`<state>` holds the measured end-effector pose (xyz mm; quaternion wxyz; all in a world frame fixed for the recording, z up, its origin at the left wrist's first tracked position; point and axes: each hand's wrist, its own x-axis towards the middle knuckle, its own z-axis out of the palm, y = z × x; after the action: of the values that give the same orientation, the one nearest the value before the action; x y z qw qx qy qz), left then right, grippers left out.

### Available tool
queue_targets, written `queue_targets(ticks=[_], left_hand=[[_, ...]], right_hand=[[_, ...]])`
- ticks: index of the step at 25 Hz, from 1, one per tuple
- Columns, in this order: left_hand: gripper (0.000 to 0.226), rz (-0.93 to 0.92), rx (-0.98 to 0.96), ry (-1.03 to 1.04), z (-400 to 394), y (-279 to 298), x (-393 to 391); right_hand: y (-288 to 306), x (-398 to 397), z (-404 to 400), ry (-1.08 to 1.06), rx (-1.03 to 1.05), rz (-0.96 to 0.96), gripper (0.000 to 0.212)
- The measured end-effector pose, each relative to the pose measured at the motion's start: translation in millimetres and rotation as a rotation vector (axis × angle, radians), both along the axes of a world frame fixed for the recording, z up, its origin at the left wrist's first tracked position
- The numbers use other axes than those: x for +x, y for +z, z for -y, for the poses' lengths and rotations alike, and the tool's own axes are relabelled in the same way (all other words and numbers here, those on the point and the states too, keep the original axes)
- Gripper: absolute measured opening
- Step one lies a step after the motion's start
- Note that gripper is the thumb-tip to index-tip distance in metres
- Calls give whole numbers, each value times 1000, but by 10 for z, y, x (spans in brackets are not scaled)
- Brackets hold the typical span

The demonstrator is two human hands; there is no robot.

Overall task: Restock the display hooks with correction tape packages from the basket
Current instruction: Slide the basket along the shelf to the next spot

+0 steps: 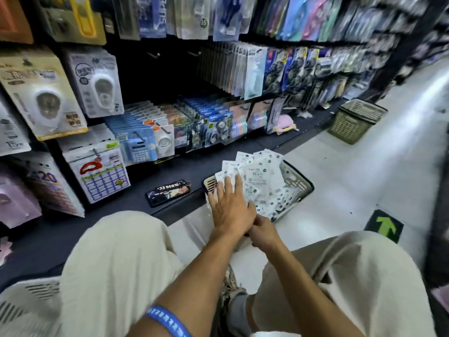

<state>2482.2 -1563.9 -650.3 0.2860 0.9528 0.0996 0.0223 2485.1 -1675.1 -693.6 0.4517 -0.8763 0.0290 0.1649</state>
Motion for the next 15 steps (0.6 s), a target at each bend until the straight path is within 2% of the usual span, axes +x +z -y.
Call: queue_targets(ticks=[3,5,9,11,13,15], left_hand=[[81,-4,38,-25,-157,-106,68],[80,-21,42,5,-415,-253,64],[76,-147,35,94,-839,-616,99],[76,-197,29,64,-868,-794,188],[76,-208,33,6,-872,-974,313],[74,-231,45,-42,-940,-1130,407]], right_hand=[[-4,41,218,-62,-71,-11,17],[-64,130,290,-47,-179,1,27],[-338,345,68,227,-537,82,50],[-577,413,-122,385,-705,77,58],[-819,455,-257,434,-780,72,60],[-937,530,-324,353,-733,136,58]])
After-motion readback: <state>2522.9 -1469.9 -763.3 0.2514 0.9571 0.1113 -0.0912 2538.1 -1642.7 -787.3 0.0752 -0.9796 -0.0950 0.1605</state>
